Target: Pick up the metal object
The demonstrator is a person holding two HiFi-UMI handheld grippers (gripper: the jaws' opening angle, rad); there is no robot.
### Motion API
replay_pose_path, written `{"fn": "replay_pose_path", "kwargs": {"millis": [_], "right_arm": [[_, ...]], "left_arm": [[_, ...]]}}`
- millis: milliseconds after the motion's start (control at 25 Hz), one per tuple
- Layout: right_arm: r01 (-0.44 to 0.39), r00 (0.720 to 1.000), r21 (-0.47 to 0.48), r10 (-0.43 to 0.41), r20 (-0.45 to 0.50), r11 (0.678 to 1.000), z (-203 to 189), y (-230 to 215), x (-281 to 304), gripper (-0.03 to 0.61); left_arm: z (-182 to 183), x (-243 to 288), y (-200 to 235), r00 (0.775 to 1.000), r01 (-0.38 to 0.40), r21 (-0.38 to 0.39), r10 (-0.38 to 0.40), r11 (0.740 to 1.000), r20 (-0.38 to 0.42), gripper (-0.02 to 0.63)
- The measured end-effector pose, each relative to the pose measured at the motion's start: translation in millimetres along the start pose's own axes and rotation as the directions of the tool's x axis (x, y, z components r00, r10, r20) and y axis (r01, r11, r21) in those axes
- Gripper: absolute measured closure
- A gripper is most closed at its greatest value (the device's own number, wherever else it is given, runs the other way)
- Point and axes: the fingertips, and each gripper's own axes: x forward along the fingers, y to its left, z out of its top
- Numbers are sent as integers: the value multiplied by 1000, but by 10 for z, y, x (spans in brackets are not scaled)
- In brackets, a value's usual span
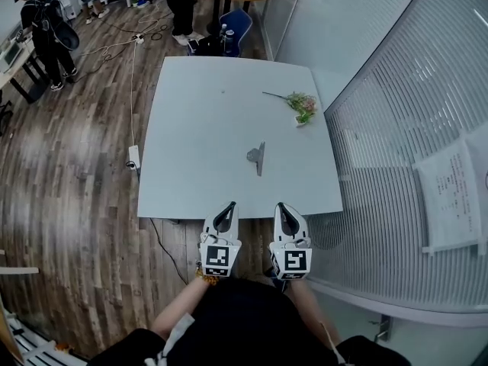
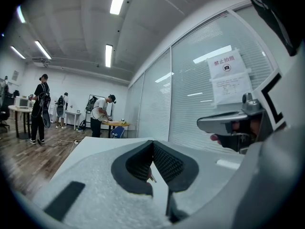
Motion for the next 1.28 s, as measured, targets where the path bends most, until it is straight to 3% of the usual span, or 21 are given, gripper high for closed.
{"fn": "replay_pose_path", "kwargs": {"millis": [560,1280], "right_arm": [[23,1000,31,-23,-11,999,-58,-240,535,577],[1,999,84,3,-37,996,-326,-1117,1433,577]], "left_arm": [[-61,360,327,998,-15,8,16,1000,-53,607],[87,1188,452,992,-74,70,80,995,-96,607]]}}
